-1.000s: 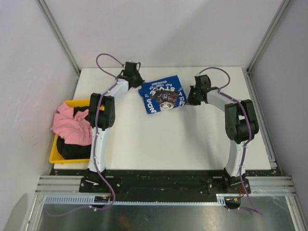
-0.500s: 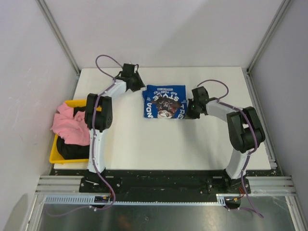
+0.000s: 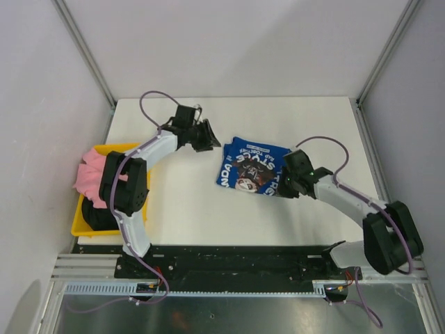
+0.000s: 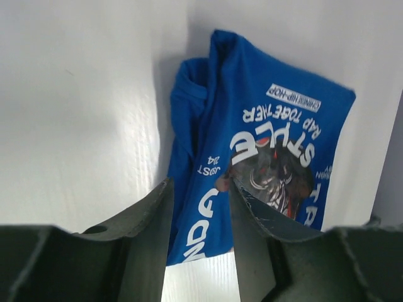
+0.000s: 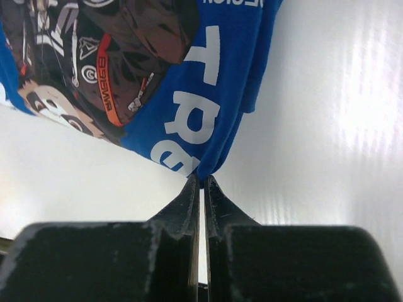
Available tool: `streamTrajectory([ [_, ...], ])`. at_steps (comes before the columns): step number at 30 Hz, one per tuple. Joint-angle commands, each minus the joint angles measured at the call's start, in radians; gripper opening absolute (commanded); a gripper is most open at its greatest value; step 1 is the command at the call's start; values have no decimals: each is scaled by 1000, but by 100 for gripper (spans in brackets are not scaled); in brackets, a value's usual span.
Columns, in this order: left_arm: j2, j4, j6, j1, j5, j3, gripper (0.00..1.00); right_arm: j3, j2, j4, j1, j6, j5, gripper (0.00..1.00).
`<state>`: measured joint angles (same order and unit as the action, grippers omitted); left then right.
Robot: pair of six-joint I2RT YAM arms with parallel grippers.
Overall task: Fold and stack the t-shirts
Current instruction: Smooth out wrinkles on the folded tshirt
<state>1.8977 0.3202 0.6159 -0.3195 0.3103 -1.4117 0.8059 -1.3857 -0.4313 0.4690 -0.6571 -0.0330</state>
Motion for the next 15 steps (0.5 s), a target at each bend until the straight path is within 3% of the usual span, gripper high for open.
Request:
streamTrajectory([
  [1, -40, -6, -35, -78, 106, 61, 44, -63, 116, -97, -5, -34, 86, 0],
  [15, 40, -9, -23, -184, -10, 44, 41, -115, 193, -145, 5, -55, 110, 3],
])
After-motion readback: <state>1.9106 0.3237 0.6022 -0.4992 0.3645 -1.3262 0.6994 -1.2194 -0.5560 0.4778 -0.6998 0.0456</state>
